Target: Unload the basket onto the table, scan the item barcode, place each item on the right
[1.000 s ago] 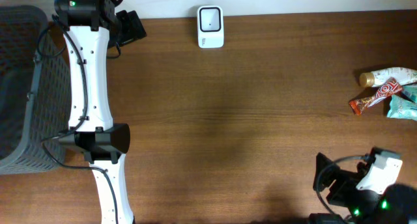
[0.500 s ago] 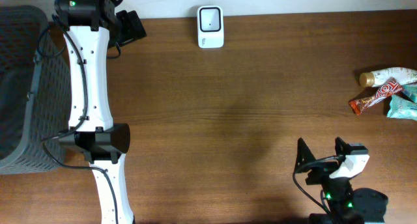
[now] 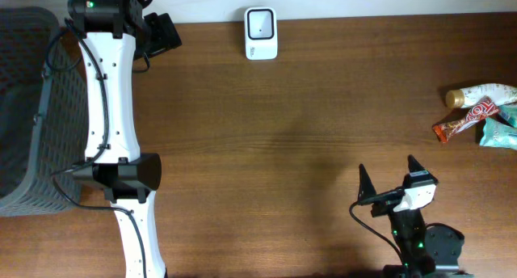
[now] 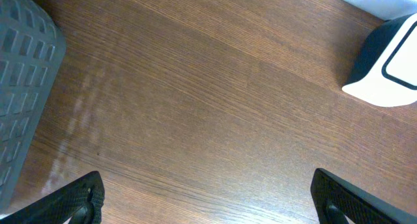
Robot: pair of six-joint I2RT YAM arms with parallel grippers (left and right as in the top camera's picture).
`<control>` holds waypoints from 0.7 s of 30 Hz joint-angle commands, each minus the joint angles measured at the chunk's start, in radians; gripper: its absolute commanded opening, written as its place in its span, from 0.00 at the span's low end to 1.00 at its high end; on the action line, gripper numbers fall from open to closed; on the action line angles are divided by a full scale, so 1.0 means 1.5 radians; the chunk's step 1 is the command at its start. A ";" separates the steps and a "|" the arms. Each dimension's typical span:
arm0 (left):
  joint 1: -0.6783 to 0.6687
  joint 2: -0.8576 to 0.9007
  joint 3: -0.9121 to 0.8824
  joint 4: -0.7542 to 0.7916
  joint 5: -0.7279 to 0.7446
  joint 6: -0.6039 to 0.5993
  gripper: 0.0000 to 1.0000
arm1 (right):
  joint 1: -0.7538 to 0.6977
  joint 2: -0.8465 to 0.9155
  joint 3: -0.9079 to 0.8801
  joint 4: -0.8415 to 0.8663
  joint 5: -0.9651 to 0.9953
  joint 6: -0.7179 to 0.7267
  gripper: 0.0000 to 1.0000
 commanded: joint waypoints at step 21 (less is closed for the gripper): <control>0.001 -0.004 0.002 -0.001 -0.008 0.001 0.99 | -0.004 -0.007 -0.074 0.046 0.100 0.036 0.99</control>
